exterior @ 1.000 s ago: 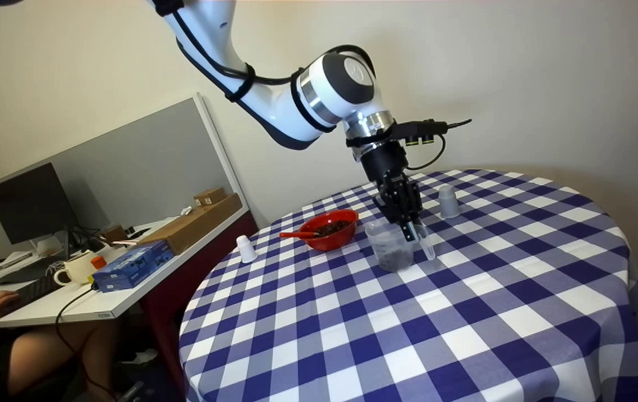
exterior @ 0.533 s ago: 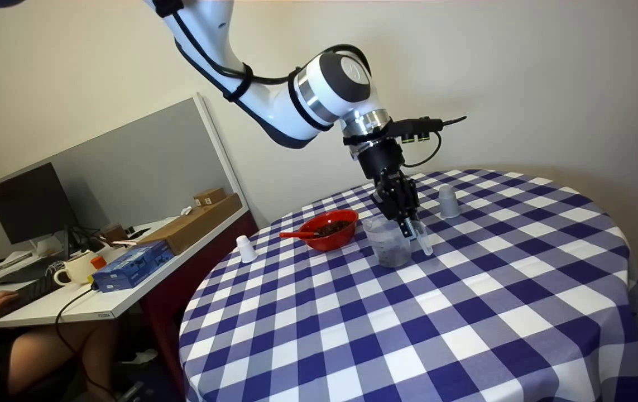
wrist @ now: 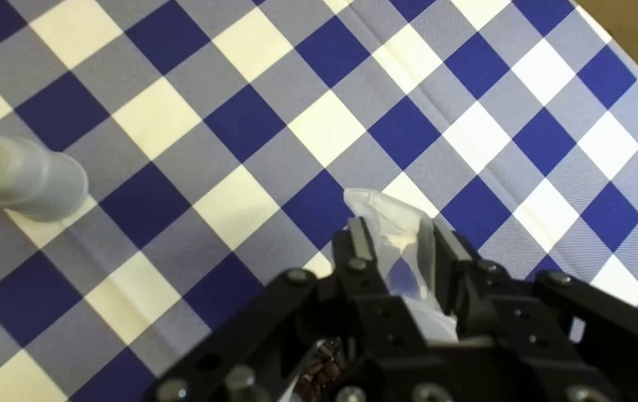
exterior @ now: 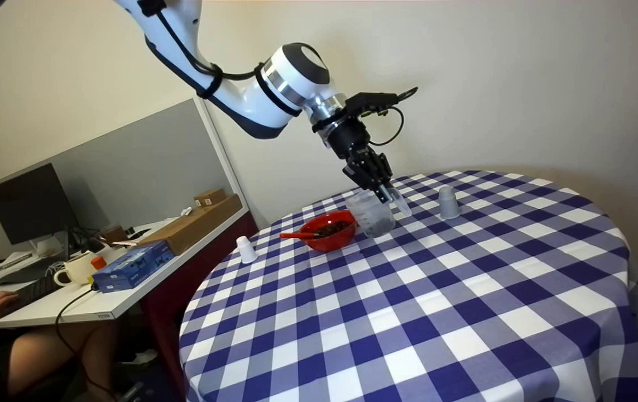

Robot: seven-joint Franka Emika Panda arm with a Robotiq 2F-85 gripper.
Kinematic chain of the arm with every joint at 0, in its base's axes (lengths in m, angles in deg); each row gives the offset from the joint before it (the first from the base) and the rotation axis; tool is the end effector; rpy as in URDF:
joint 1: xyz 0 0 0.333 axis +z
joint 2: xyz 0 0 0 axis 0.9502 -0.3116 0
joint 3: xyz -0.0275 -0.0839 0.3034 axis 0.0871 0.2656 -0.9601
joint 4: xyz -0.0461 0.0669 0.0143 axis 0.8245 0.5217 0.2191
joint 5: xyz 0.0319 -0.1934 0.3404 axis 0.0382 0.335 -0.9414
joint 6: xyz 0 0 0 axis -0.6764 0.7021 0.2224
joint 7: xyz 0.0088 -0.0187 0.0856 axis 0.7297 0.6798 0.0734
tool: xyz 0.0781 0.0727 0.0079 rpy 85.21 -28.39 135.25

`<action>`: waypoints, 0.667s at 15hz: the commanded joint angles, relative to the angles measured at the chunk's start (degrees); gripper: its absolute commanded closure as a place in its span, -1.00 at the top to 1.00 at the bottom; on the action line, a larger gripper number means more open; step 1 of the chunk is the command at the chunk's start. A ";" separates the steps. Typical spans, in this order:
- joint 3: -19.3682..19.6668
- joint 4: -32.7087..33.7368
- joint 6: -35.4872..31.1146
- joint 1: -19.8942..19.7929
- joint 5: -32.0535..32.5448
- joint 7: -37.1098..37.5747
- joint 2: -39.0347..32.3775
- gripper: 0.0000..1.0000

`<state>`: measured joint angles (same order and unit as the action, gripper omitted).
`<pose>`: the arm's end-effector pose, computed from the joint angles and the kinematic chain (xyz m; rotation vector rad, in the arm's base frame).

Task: Use the spoon to place some of the contents in the red bowl into the jug, pour the contents in the jug into the red bowl

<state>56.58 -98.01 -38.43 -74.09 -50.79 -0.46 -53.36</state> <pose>0.6638 -0.1053 0.2357 2.0587 1.9242 -0.7089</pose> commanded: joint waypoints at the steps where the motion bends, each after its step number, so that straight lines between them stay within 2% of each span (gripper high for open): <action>1: 0.25 3.56 5.97 3.94 4.84 3.15 0.94 -0.76; 10: -1.47 14.01 18.40 10.54 18.40 6.23 -2.45 -0.76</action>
<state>55.63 -88.12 -24.59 -65.61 -37.29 3.97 -52.97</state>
